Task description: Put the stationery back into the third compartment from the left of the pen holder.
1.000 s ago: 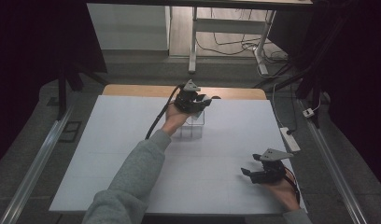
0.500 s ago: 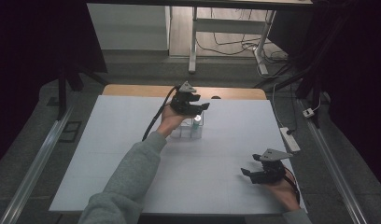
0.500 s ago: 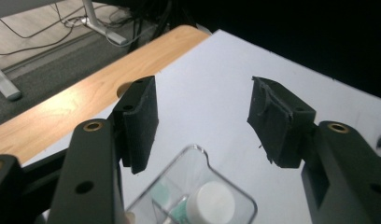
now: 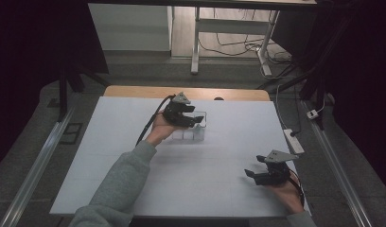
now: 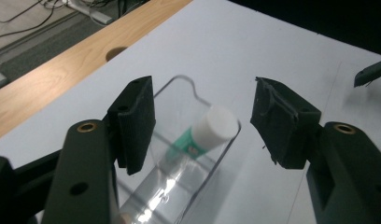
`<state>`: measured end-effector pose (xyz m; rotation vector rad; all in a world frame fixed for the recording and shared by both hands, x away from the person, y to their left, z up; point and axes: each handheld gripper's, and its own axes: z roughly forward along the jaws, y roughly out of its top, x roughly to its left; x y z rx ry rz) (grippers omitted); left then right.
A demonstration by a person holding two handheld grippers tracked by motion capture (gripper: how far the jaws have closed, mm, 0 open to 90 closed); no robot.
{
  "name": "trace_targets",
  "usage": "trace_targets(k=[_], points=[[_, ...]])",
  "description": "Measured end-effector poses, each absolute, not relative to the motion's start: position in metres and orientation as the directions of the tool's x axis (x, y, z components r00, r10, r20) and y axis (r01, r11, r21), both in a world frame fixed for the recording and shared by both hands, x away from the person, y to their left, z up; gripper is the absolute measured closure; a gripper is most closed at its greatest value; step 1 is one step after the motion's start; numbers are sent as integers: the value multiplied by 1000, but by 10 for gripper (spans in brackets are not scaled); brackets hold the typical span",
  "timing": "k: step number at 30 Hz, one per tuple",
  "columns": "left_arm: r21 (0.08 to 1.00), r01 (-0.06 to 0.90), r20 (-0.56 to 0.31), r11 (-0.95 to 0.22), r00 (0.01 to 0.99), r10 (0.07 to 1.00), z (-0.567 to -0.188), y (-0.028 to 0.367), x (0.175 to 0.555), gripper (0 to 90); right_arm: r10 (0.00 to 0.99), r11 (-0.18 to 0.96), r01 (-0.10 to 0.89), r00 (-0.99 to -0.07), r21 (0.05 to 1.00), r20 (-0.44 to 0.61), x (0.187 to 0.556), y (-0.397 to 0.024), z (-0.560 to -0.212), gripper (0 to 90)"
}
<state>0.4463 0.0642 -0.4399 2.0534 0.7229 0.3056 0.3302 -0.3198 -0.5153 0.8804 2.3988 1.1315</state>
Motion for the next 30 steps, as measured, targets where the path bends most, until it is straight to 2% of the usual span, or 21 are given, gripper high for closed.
trace_targets(k=[15, 23, 25, 30], points=[[839, 355, -33, -414, 791, 611, -443, 111, 399, 377, 656, 509, 384, -752, 770, -59, 329, -318, -515, 214], [831, 389, -47, -398, 761, 647, -460, 145, 364, 372, 658, 515, 385, -751, 766, -64, 327, -318, -514, 213], [830, 410, -80, -378, 759, 646, -464, 153, 357, 367, 659, 513, 385, -750, 767, -64, 327, -318, -514, 213], [821, 422, -60, -385, 734, 676, -469, 170, 338, 364, 659, 514, 381, -749, 769, -69, 327, -318, -514, 214]])
